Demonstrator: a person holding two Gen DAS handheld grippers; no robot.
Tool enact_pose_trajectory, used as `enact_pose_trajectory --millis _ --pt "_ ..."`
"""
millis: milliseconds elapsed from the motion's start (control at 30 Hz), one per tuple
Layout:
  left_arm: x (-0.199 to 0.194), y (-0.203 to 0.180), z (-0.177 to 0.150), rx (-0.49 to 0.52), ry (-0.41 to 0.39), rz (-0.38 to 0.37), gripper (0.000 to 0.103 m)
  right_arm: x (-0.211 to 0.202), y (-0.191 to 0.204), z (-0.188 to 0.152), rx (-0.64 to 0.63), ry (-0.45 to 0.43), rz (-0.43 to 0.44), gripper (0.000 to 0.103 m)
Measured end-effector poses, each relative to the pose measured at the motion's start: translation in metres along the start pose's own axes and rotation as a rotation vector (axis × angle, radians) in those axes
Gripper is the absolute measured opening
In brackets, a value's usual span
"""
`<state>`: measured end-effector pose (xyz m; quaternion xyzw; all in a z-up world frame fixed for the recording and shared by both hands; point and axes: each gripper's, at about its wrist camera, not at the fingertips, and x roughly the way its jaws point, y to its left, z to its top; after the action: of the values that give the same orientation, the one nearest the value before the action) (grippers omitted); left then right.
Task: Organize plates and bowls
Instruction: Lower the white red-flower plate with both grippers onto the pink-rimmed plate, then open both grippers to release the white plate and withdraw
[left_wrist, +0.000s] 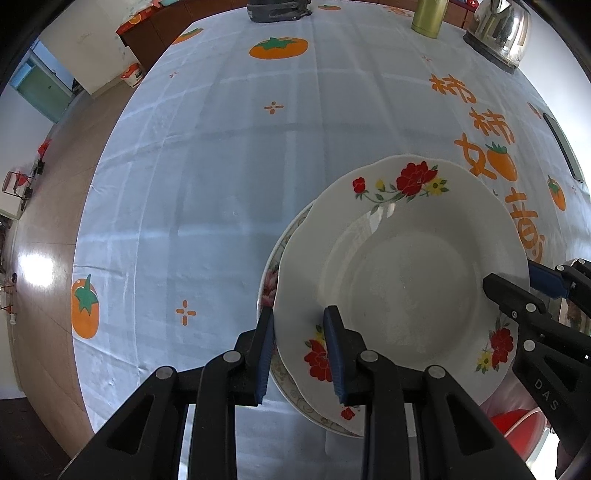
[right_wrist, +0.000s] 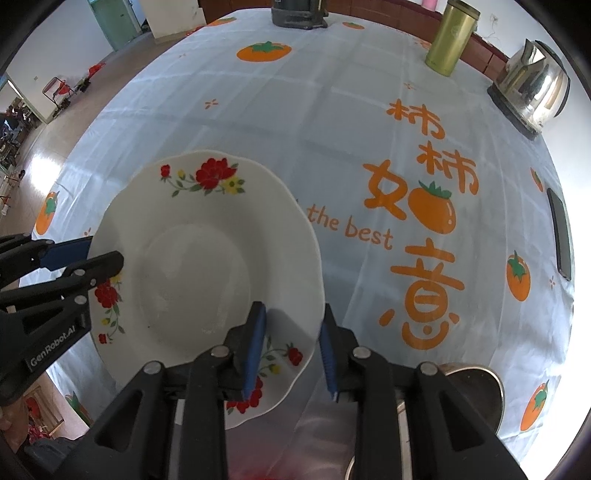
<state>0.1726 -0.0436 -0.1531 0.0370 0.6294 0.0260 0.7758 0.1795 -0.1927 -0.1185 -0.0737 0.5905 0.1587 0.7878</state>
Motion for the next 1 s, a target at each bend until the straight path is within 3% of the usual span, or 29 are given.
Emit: enact_pose_trajectory --millis 1000 --pt "-0.0046 0.0008 -0.008 -0.005 -0.027 0.011 0.029 0.0049 0.0044 -0.0016 -0.051 -0.007 -0.025 0.034"
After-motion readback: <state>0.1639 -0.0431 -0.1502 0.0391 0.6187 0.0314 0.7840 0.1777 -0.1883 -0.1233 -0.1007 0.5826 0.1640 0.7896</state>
